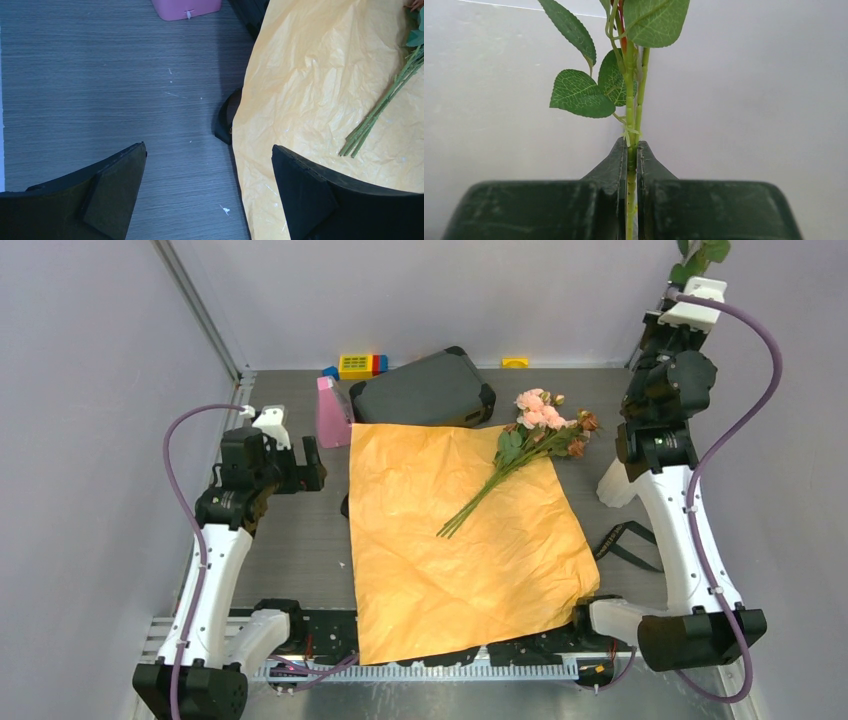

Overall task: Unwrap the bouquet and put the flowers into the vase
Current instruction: Insert the fake flower into the vase.

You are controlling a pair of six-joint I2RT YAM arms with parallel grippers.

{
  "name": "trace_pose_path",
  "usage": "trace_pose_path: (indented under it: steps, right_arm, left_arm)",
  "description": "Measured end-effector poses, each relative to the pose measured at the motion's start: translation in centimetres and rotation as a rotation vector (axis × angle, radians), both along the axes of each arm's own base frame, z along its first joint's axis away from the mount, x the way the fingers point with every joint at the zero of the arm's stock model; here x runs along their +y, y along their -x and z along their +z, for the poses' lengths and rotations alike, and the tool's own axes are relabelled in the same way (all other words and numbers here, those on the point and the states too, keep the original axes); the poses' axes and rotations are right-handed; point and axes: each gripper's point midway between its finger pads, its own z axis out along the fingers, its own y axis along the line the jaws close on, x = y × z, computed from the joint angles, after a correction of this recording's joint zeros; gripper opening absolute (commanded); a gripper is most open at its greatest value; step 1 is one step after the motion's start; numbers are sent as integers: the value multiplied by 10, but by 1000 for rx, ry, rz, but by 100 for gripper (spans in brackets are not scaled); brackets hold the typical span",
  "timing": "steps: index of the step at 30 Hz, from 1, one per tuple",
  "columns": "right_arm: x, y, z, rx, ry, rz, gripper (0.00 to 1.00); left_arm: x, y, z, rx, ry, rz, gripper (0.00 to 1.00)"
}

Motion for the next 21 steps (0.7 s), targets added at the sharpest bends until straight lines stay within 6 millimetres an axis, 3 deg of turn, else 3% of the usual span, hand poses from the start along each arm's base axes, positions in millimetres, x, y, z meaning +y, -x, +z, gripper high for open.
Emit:
trace_pose_path:
  steps: [5,11,21]
  right_arm:
    - [-39,8,4,-24,-14,-101,0]
    - [-66,15,4,-47,-41,-157,0]
    - [-72,12,-26,-30,-45,-127,0]
  left_arm:
    - [0,0,-1,3,-3,0,100]
    - [0,1,-2,4,-5,-3,100]
    - [0,1,-2,5,-5,-3,100]
